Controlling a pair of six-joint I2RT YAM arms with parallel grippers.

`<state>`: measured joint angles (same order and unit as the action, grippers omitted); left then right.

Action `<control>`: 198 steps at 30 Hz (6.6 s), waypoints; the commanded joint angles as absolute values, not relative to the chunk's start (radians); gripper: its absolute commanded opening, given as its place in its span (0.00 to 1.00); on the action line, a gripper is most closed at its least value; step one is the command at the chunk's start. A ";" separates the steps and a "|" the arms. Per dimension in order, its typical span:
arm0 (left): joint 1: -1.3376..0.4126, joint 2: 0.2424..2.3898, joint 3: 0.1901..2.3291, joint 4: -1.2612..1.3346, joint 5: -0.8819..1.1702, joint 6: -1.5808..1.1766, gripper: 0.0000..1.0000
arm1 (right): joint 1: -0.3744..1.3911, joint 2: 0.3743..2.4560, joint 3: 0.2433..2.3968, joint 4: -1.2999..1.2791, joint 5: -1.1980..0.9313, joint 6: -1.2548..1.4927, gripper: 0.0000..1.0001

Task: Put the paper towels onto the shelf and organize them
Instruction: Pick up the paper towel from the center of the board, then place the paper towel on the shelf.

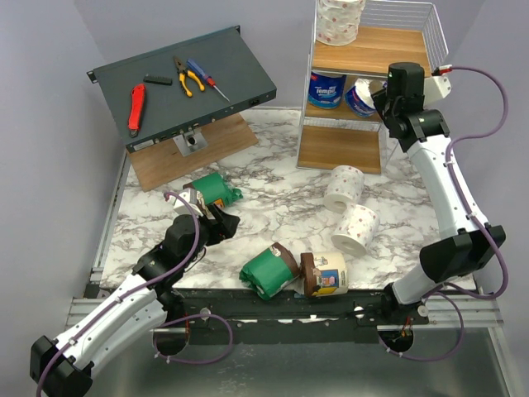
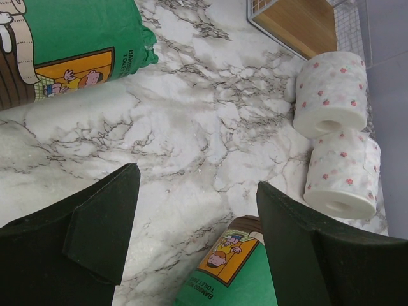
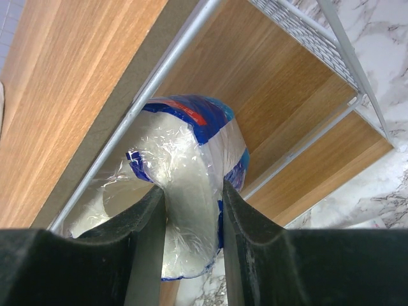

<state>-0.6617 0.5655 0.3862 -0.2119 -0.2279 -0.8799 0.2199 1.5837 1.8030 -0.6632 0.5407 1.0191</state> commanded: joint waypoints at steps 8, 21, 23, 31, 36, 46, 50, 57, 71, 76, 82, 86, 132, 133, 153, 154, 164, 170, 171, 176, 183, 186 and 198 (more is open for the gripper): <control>-0.666 0.574 0.404 -0.206 -0.233 -0.882 0.77 | 0.206 1.590 1.772 -0.554 0.587 1.047 0.01; -0.666 0.586 0.405 -0.202 -0.230 -0.879 0.77 | 0.200 1.606 1.745 -0.527 0.564 1.043 0.14; -0.667 0.586 0.405 -0.200 -0.230 -0.879 0.77 | 0.200 1.608 1.744 -0.526 0.561 1.040 0.17; -0.666 0.592 0.406 -0.197 -0.225 -0.880 0.77 | 0.199 1.603 1.741 -0.525 0.554 1.032 0.31; -0.667 0.590 0.405 -0.197 -0.225 -0.878 0.77 | 0.199 1.600 1.741 -0.525 0.550 1.029 0.38; -0.666 0.582 0.405 -0.200 -0.225 -0.875 0.77 | 0.199 1.593 1.740 -0.520 0.535 1.023 0.51; -0.666 0.583 0.405 -0.200 -0.224 -0.874 0.77 | 0.199 1.591 1.739 -0.518 0.534 1.022 0.52; -0.666 0.582 0.404 -0.197 -0.222 -0.872 0.77 | 0.199 1.583 1.737 -0.517 0.534 1.016 0.54; -0.666 0.568 0.398 -0.200 -0.221 -0.875 0.77 | 0.199 1.571 1.727 -0.495 0.504 0.996 0.72; -0.667 0.569 0.399 -0.198 -0.219 -0.873 0.77 | 0.198 1.565 1.723 -0.488 0.495 0.986 0.78; -0.666 0.569 0.399 -0.197 -0.218 -0.874 0.77 | 0.199 1.558 1.725 -0.479 0.493 0.978 0.81; -0.666 0.566 0.397 -0.198 -0.217 -0.876 0.77 | 0.199 1.550 1.730 -0.477 0.487 0.976 0.82; -0.668 0.574 0.400 -0.172 -0.228 -0.884 0.77 | 0.201 1.026 0.868 0.357 0.119 0.511 0.89; -0.668 0.578 0.400 -0.167 -0.227 -0.885 0.77 | 0.201 1.019 0.839 0.407 0.130 0.485 0.88; -0.667 0.606 0.404 -0.160 -0.225 -0.897 0.76 | 0.202 1.353 0.813 0.921 0.258 0.339 0.79; -0.667 0.604 0.402 -0.161 -0.225 -0.897 0.76 | 0.202 1.368 0.818 0.933 0.258 0.330 0.79; -0.668 0.594 0.393 -0.158 -0.227 -0.894 0.76 | 0.202 1.480 0.910 0.950 0.285 0.259 0.79; -0.668 0.588 0.388 -0.158 -0.228 -0.894 0.76 | 0.202 1.534 0.963 0.922 0.295 0.253 0.79; -0.667 0.586 0.387 -0.157 -0.229 -0.893 0.76 | 0.202 1.542 0.973 0.917 0.297 0.253 0.79; -0.667 0.579 0.381 -0.157 -0.229 -0.895 0.76 | 0.202 1.574 1.010 0.898 0.259 0.253 0.79; -0.667 0.576 0.377 -0.157 -0.227 -0.898 0.76 | 0.202 1.592 1.032 0.874 0.205 0.285 0.78; -0.667 0.578 0.376 -0.154 -0.226 -0.898 0.76 | 0.202 1.589 1.034 0.858 0.190 0.294 0.78; -0.667 0.541 0.379 -0.180 -0.248 -0.891 0.76 | 0.205 1.295 0.862 0.671 0.147 0.477 0.81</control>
<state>-0.6632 0.5682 0.3847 -0.1741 -0.2279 -0.8917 0.2073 1.4082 0.9028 0.7815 0.2089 0.3820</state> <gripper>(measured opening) 0.764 0.801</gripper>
